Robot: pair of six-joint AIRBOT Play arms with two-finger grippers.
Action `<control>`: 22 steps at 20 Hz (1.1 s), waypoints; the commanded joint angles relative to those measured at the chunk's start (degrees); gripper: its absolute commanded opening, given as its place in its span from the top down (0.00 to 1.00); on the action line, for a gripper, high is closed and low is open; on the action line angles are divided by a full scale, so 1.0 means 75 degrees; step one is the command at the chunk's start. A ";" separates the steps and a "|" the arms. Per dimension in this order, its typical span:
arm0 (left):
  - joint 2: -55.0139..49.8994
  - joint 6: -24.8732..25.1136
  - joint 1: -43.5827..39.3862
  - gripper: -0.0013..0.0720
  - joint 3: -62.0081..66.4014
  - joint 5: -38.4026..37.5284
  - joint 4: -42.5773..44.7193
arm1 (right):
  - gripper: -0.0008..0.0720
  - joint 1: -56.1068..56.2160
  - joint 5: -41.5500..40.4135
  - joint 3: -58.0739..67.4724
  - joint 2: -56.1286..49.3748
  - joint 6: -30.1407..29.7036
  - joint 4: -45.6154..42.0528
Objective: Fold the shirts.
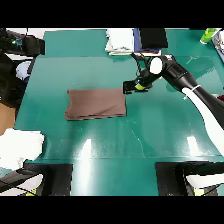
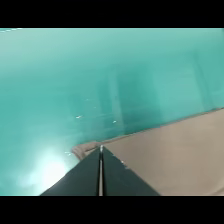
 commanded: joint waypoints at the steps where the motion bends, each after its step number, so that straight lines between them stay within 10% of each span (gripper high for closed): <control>1: -0.0020 0.0067 -0.0003 0.95 -0.0003 -0.0009 -0.0201 | 0.09 -0.0160 0.0099 -0.0283 -0.0385 0.0813 0.0469; 15: -0.0020 0.0254 -0.0003 0.95 -0.0003 -0.0245 -0.0405 | 0.20 0.0300 -0.1507 -0.0277 -0.1472 0.1043 0.1612; 17: -0.0020 0.0254 -0.0003 0.95 -0.0006 -0.0248 -0.0574 | 0.42 0.0297 -0.1294 -0.0058 -0.1696 0.0863 0.1614; 19: -0.0020 0.0259 -0.0003 0.95 -0.0003 -0.0254 -0.0717 | 0.88 0.0425 -0.1029 0.0385 -0.1944 0.0032 0.1600; 22: -0.0020 0.0277 -0.0003 0.95 -0.0003 -0.0425 -0.0711 | 0.97 0.0554 -0.0743 0.1201 -0.1888 -0.0090 0.0766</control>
